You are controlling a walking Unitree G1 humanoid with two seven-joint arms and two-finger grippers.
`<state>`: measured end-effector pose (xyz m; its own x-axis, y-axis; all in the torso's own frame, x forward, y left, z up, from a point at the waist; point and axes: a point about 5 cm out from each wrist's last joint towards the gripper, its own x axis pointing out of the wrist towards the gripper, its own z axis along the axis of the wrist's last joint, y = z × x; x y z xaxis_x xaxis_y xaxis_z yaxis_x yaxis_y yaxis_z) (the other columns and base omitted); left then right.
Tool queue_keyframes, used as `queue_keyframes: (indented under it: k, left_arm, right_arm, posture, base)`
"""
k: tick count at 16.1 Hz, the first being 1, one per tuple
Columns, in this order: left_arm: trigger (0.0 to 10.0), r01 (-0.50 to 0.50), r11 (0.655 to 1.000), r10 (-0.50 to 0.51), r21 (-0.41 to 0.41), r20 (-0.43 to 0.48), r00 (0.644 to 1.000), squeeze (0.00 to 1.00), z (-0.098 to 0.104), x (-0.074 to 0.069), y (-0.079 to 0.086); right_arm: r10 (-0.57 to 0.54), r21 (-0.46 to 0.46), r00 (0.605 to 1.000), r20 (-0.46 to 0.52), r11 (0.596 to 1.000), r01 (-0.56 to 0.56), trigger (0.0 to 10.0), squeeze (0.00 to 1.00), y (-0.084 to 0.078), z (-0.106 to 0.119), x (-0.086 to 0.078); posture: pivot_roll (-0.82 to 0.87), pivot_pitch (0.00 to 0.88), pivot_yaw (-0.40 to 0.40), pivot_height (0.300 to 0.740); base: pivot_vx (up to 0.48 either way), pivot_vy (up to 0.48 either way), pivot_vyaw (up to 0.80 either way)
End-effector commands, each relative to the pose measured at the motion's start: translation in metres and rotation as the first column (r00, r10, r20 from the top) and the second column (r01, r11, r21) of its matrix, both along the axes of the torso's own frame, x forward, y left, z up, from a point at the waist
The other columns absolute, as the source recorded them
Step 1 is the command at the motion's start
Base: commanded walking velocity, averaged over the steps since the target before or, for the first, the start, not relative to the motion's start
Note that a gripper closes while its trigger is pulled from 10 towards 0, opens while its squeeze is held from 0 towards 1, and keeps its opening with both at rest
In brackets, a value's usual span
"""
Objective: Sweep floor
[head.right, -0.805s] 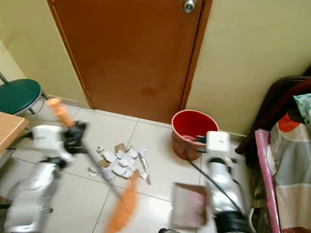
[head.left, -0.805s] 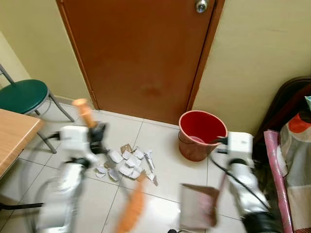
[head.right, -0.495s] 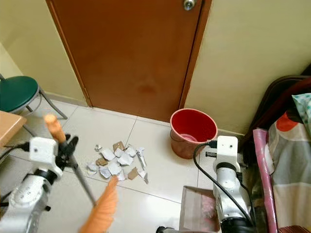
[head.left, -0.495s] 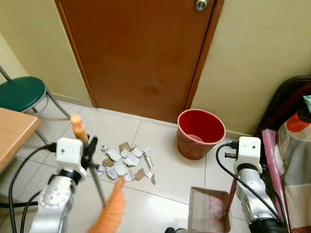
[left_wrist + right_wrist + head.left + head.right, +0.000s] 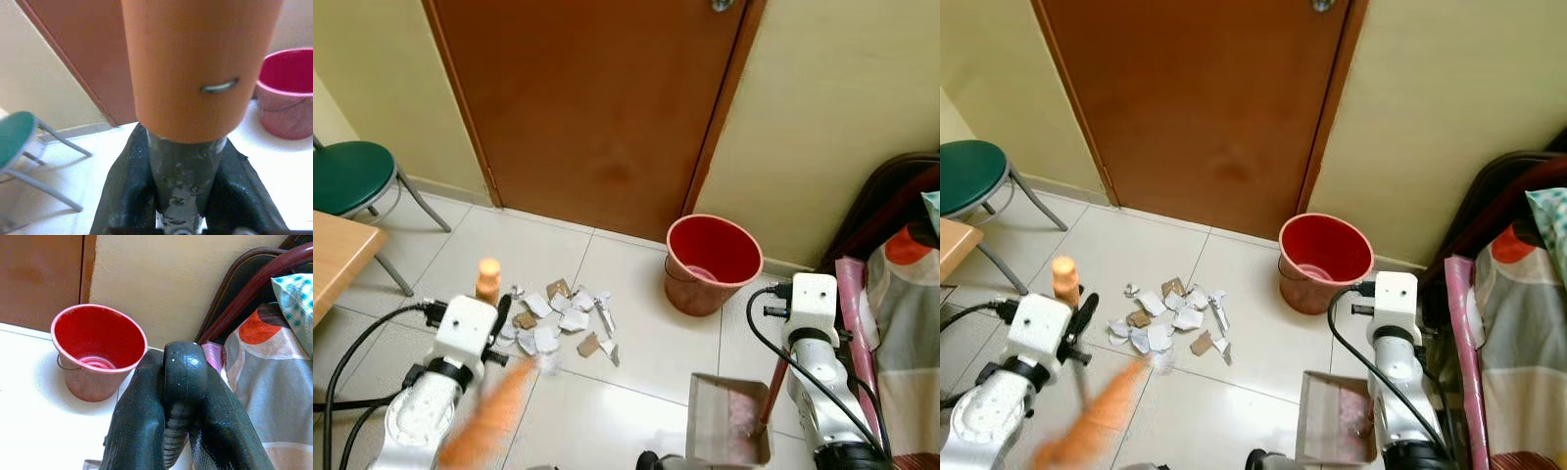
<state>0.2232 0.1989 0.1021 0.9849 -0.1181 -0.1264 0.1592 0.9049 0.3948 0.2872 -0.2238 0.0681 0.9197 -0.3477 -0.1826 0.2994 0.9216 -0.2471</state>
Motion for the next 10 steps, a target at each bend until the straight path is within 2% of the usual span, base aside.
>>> queue_keyframes:
  k: [1, 2, 4, 5, 7, 8, 10]
  left_arm:
    - [10.0, -0.103, 0.994, 0.103, 0.029, -0.011, 0.995, 0.00, 0.002, -0.003, 0.002]
    - [10.0, -0.198, 0.980, 0.199, -0.021, 0.009, 0.980, 0.00, 0.002, -0.003, 0.000]
    - [10.0, -0.278, 0.954, 0.283, -0.110, 0.036, 0.958, 0.00, 0.004, -0.001, -0.003]
    - [10.0, -0.304, 0.941, 0.309, -0.151, 0.009, 0.951, 0.00, 0.003, -0.001, -0.005]
    - [10.0, -0.308, 0.922, 0.297, -0.235, -0.083, 0.951, 0.00, -0.002, -0.003, -0.011]
    - [10.0, -0.288, 0.899, 0.250, -0.330, -0.155, 0.956, 0.00, -0.005, -0.006, -0.021]
    - [10.0, -0.283, 0.886, 0.231, -0.368, -0.179, 0.956, 0.00, -0.005, -0.007, -0.026]
  right_arm:
    - [-0.012, -0.020, 0.999, -0.038, 1.000, 0.012, 10.0, 0.00, -0.007, -0.005, -0.005]
    - [-0.011, -0.018, 0.999, -0.044, 1.000, 0.011, 10.0, 0.00, -0.007, -0.006, -0.006]
    - [0.000, -0.011, 0.999, -0.050, 1.000, -0.001, 10.0, 0.00, -0.003, -0.007, -0.005]
    - [0.009, -0.007, 0.999, -0.051, 1.000, -0.009, 10.0, 0.00, 0.000, -0.007, -0.004]
    - [0.016, -0.002, 0.998, -0.054, 1.000, -0.016, 10.0, 0.00, 0.001, -0.006, -0.002]
    - [0.020, 0.001, 0.998, -0.056, 1.000, -0.020, 10.0, 0.00, 0.002, -0.007, -0.001]
    - [0.022, 0.003, 0.998, -0.059, 1.000, -0.022, 10.0, 0.00, 0.002, -0.007, 0.000]
  posture:
    - [0.09, 0.168, -0.052, 0.740]
    - [0.09, 0.169, -0.055, 0.740]
    - [0.10, 0.168, -0.060, 0.740]
    - [0.10, 0.166, -0.060, 0.740]
    - [0.09, 0.167, -0.062, 0.740]
    - [0.09, 0.167, -0.059, 0.740]
    - [0.09, 0.167, -0.059, 0.740]
  base:
    - [0.000, 0.000, 0.00]
    - [0.000, 0.000, 0.00]
    - [0.000, 0.000, 0.00]
    - [0.000, 0.000, 0.00]
    - [0.000, 0.000, 0.00]
    - [0.000, 0.000, 0.00]
    - [0.000, 0.000, 0.00]
